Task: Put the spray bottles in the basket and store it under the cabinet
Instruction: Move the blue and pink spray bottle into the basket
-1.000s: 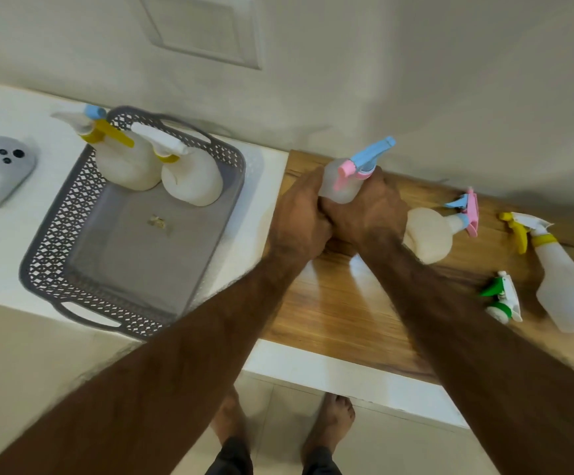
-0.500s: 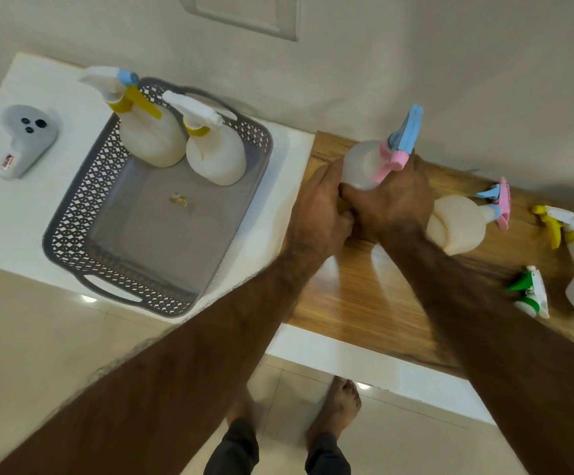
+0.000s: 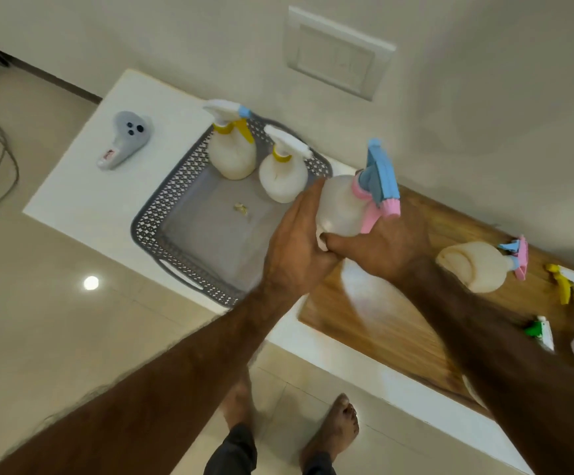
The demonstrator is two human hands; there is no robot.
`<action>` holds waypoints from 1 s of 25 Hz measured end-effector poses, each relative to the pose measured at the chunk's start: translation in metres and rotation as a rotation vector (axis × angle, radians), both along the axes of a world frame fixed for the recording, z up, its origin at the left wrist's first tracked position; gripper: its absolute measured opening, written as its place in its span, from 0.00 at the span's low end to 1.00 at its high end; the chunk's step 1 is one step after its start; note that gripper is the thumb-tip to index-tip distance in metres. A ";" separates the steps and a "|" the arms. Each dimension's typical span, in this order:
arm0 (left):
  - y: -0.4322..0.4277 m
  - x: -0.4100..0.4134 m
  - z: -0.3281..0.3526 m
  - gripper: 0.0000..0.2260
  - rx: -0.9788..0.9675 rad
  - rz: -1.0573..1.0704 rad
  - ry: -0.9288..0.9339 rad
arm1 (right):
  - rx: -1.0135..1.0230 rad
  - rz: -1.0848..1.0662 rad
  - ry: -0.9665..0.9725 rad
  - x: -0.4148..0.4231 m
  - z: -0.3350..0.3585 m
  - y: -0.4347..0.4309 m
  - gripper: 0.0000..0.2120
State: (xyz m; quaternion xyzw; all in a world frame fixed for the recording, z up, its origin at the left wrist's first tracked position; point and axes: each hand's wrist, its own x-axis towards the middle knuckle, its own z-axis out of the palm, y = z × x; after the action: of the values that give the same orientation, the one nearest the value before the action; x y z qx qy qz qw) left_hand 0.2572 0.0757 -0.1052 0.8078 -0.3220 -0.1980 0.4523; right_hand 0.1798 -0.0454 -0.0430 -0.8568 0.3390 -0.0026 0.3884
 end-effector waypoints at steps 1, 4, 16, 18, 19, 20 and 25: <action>0.015 0.003 0.000 0.42 -0.043 0.036 -0.024 | -0.015 0.060 0.009 0.006 0.001 0.009 0.35; 0.051 0.015 0.004 0.40 -0.065 0.161 -0.057 | 0.026 0.167 0.051 0.032 -0.001 0.033 0.39; 0.095 0.116 -0.061 0.38 0.078 0.435 0.066 | -0.100 0.296 0.224 0.172 -0.057 0.092 0.21; 0.096 0.125 -0.076 0.37 0.088 0.450 0.057 | -0.116 0.314 0.247 0.185 -0.071 0.095 0.19; 0.097 0.128 -0.081 0.36 0.090 0.455 0.059 | -0.122 0.327 0.256 0.191 -0.076 0.097 0.20; 0.097 0.131 -0.087 0.35 0.087 0.462 0.069 | -0.123 0.332 0.257 0.196 -0.082 0.100 0.21; 0.090 0.142 -0.096 0.34 0.105 0.487 0.042 | -0.137 0.274 0.174 0.202 -0.094 0.107 0.31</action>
State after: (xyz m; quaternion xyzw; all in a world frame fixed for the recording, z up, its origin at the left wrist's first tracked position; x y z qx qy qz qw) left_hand 0.3997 0.1660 -0.2010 0.8796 -0.0974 -0.1164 0.4508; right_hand 0.3817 0.0611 -0.1373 -0.9165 0.2502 0.1016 0.2951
